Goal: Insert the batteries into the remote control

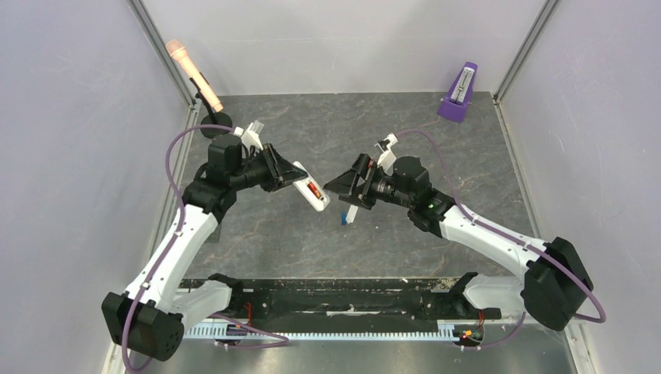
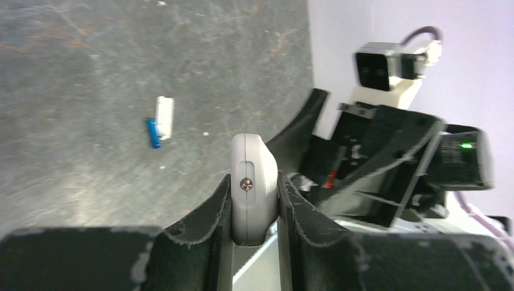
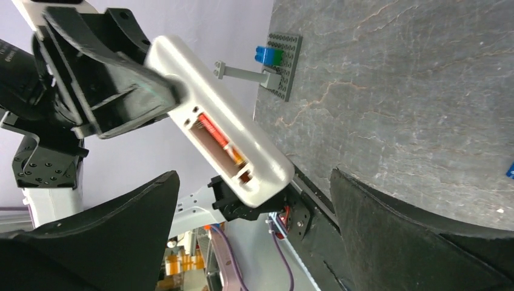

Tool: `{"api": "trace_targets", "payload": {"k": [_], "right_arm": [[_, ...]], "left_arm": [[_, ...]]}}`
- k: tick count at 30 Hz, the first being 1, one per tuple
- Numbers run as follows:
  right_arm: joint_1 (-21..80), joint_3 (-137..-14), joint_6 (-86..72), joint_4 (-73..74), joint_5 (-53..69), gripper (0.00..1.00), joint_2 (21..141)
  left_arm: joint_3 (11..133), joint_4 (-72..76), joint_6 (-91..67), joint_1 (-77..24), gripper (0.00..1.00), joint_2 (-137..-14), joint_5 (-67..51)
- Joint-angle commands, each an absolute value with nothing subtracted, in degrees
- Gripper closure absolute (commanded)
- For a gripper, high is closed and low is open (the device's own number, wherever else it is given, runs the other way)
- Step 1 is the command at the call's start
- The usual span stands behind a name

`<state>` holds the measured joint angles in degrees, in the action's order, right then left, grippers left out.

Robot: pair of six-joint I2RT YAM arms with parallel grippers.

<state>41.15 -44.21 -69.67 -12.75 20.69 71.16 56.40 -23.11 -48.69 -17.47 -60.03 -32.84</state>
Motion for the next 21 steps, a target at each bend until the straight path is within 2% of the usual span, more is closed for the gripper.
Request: {"api": "trace_targets", "payload": {"k": [1,5,10,13,16,18,21], "right_arm": [[40.27,-47.38,-63.96,-8.59,17.79,0.03,68.89],[40.23,-50.26,-54.16,2.63,11.82,0.23,71.80],[44.73,-56.20,-42.64,13.32,-3.62,0.44,79.05],[48.86,-59.68,-40.03,17.41,-11.58,0.53,85.28],[51.24,-61.90,-39.55,20.26,-17.74,0.57,90.54],[52.73,-62.57,-39.33,20.43,-20.64,0.66,93.08],[53.75,-64.14,-39.01,20.92,-22.48,0.72,96.17]], "left_arm": [[54.63,-26.18,-37.21,-15.74,0.98,-56.78,-27.58],[55.31,-32.19,-33.57,-15.69,0.98,-54.89,-17.25],[55.53,-36.64,-34.03,-15.64,0.98,-53.76,-7.94],[54.69,-36.63,-35.30,-15.64,0.98,-52.85,-6.04],[54.03,-36.56,-35.83,-15.64,0.98,-52.12,-5.41],[53.64,-36.41,-35.75,-15.64,0.98,-52.03,-5.97],[52.94,-36.06,-35.51,-15.64,0.98,-51.92,-7.07]]}}
